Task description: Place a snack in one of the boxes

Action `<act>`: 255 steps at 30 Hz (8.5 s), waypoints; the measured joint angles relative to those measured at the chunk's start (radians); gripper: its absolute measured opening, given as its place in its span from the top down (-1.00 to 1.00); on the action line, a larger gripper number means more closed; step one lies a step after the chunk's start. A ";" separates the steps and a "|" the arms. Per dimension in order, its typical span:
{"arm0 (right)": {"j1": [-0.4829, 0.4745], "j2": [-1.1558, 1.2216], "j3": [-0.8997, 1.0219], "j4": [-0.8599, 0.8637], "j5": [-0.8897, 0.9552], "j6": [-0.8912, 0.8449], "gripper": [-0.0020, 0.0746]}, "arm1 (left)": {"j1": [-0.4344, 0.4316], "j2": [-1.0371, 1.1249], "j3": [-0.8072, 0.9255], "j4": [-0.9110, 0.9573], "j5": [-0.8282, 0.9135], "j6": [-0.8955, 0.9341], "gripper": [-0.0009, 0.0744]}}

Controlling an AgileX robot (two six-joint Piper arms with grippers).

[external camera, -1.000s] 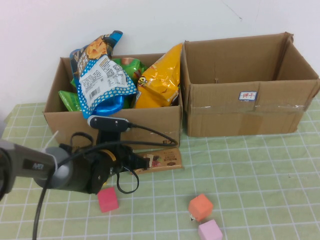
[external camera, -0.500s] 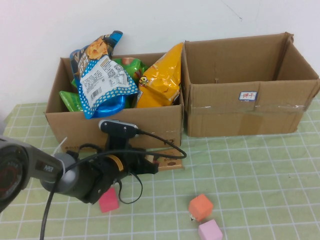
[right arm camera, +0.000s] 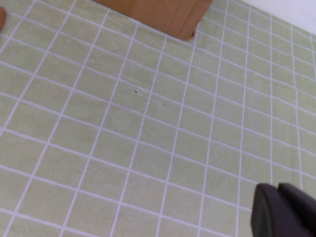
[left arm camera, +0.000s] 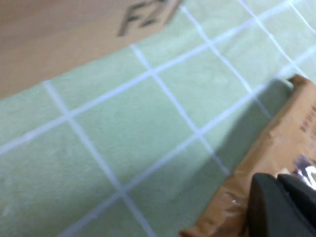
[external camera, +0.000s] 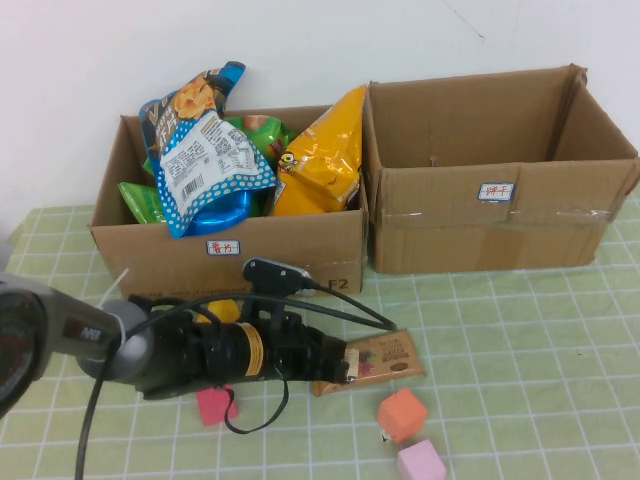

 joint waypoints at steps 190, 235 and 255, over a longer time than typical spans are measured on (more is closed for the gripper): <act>0.000 0.000 0.000 0.013 -0.008 0.010 0.95 | -0.256 0.124 -1.585 -0.809 1.683 1.356 0.96; 0.000 0.000 0.000 0.213 0.001 -0.132 0.95 | -0.435 -0.746 -1.262 -0.463 1.878 1.086 0.98; 0.000 0.000 0.000 0.215 0.003 -0.132 0.95 | 0.071 -1.832 0.363 -0.231 1.063 0.360 0.98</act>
